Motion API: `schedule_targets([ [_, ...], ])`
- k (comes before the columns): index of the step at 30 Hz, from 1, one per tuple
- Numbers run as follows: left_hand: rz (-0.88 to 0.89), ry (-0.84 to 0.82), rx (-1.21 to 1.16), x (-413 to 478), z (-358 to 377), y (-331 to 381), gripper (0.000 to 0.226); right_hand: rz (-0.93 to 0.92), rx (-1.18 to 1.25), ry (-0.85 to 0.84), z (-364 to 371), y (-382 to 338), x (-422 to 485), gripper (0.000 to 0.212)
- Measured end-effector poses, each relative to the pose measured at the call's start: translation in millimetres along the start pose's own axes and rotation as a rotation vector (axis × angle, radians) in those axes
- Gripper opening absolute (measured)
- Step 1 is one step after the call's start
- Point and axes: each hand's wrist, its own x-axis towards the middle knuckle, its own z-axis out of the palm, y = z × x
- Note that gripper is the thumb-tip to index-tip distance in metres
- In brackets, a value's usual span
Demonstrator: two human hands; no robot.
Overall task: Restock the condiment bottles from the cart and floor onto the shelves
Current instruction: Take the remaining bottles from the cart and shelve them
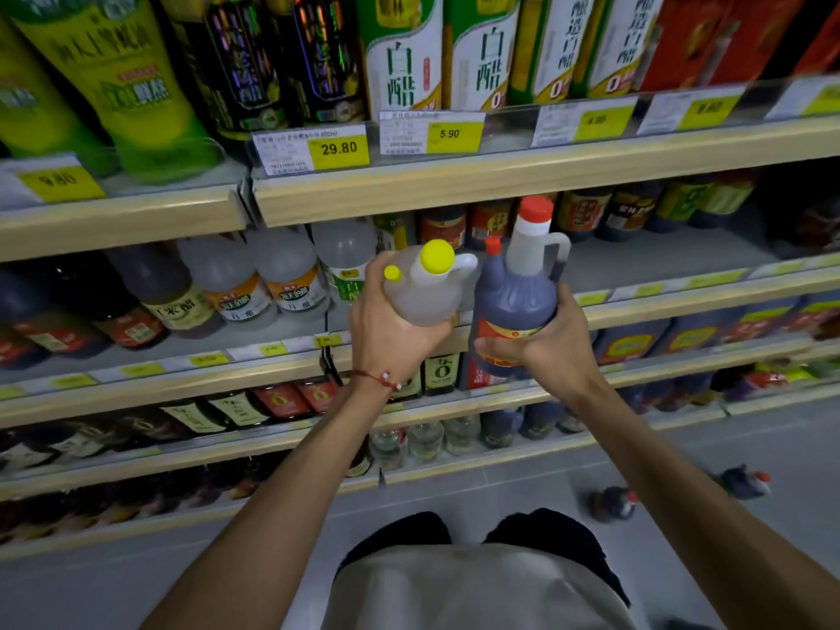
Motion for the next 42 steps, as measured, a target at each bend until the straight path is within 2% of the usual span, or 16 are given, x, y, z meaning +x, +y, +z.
schedule_targets([
  [8, -0.041, 0.04, 0.052, 42, 47, -29, 0.085, -0.075, 0.046, 0.011, -8, 17, 24, 0.088],
  [13, -0.081, 0.093, 0.02, 62, 67, -43, 0.073, -0.106, 0.057, 0.011, -6, 29, 36, 0.088],
  [21, -0.177, 0.042, -0.061, 77, 74, -59, 0.071, -0.112, 0.044, -0.011, -1, 37, 48, 0.087],
  [25, -0.226, -0.027, -0.165, 87, 76, -66, 0.06, -0.096, 0.062, -0.027, 2, 37, 47, 0.087],
  [33, -0.336, -0.066, -0.189, 75, 70, -60, 0.075, -0.054, 0.053, -0.084, -6, 24, 34, 0.088],
  [35, -0.376, -0.031, -0.263, 59, 67, -60, 0.062, -0.042, 0.052, -0.099, -10, 19, 30, 0.089],
  [38, -0.573, 0.085, -0.397, 33, 57, -46, 0.048, -0.026, 0.054, -0.135, -17, 13, 23, 0.09],
  [40, -0.592, -0.008, -0.386, 15, 49, -32, 0.036, -0.006, 0.063, -0.16, -22, 10, 20, 0.092],
  [42, -0.514, -0.227, -0.382, -3, 46, -13, 0.04, 0.007, 0.079, -0.188, -27, 7, 17, 0.091],
])
